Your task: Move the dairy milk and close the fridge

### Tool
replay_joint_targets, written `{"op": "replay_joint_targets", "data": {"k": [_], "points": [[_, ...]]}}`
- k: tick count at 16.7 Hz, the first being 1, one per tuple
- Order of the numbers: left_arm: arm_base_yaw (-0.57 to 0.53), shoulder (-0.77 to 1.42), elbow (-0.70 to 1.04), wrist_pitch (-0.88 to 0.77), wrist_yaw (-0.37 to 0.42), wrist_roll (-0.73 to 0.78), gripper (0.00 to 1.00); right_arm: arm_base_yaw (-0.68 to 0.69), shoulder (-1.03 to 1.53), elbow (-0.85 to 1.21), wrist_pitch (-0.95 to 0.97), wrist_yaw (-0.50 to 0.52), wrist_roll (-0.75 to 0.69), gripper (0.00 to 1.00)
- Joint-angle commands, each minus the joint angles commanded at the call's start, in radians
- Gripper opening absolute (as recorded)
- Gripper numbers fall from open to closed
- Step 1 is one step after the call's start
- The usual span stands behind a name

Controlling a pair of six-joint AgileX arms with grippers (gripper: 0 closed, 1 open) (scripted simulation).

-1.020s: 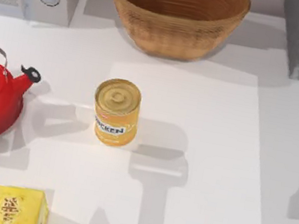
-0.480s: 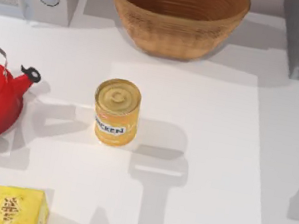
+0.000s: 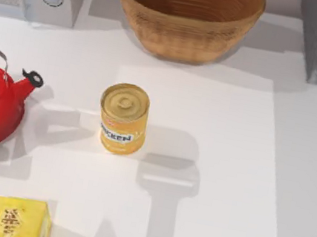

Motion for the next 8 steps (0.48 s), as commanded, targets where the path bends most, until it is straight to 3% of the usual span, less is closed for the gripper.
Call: {"op": "replay_joint_targets", "data": {"k": [4,8], "points": [[0.000,0.000,0.000,0.000,0.000,0.000,1.00,0.001,-0.178,0.146,-0.347,0.002,-0.003,1.00],[0.000,0.000,0.000,0.000,0.000,0.000,1.00,0.001,-0.298,0.244,-0.571,0.003,-0.004,1.00]]}}
